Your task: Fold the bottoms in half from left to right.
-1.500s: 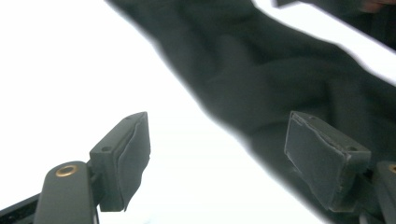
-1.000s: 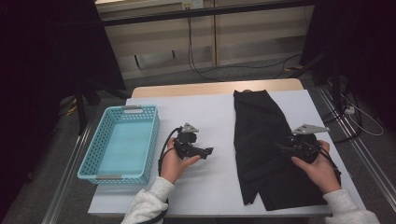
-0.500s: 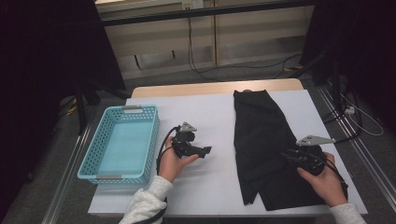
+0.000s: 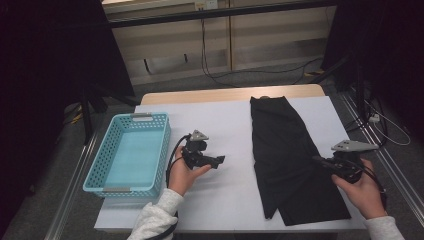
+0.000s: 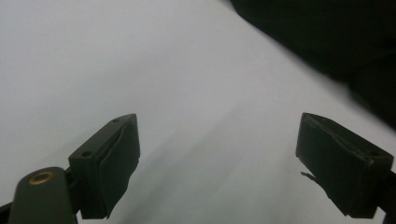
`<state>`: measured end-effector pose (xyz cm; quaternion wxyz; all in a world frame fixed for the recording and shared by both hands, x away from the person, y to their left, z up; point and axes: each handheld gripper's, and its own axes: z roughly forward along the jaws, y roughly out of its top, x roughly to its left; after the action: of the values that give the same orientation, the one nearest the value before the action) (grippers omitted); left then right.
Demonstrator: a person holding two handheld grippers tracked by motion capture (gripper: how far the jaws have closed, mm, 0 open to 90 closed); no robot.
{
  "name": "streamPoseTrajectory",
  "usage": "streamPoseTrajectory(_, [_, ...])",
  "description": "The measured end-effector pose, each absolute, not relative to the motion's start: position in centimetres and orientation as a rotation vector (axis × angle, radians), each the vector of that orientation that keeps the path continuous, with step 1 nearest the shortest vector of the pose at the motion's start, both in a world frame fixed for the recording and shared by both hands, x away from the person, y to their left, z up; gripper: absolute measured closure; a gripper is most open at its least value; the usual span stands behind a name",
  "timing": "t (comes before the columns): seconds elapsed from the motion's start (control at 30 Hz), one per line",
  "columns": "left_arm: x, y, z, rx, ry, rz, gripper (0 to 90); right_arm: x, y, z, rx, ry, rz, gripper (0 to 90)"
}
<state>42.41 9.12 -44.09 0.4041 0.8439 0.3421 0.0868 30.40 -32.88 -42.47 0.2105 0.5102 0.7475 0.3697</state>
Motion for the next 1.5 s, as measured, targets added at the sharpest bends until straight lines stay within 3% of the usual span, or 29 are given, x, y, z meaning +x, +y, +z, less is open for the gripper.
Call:
streamPoseTrajectory(0.53, [42.5, 9.5, -43.9, 2.126, 0.868, 0.229, 13.3, 30.3, -34.7, -42.6, 1.441, 2.047, 0.994, 90.0])
streamPoseTrajectory(0.6, [42.5, 9.5, -43.9, 2.130, 0.866, 0.235, 13.2, 30.4, -34.6, -43.2, 1.450, 2.049, 0.957, 88.6])
streamPoseTrajectory(0.67, [42.5, 9.5, -43.9, 2.133, 0.867, 0.232, 13.2, 30.5, -34.4, -43.4, 1.443, 2.046, 0.954, 79.0])
streamPoseTrajectory(0.73, [42.5, 9.5, -44.0, 2.140, 0.863, 0.228, 13.1, 30.4, -34.0, -43.1, 1.423, 2.035, 0.950, 75.9])
streamPoseTrajectory(0.9, [42.5, 9.5, -44.0, 2.143, 0.864, 0.230, 12.9, 30.1, -31.2, -42.5, 1.327, 2.103, 1.011, 66.7])
streamPoseTrajectory(1.3, [42.2, 10.2, -44.1, 2.147, 0.878, 0.250, 12.5, 30.8, -24.0, -44.8, 1.179, 2.335, 1.097, 59.1])
streamPoseTrajectory(1.4, [42.1, 10.4, -44.1, 2.140, 0.889, 0.245, 12.5, 31.1, -23.6, -45.6, 1.173, 2.378, 1.046, 64.8])
streamPoseTrajectory(1.5, [42.0, 10.5, -44.0, 2.131, 0.895, 0.252, 12.5, 30.9, -23.6, -45.5, 1.154, 2.412, 1.053, 86.4])
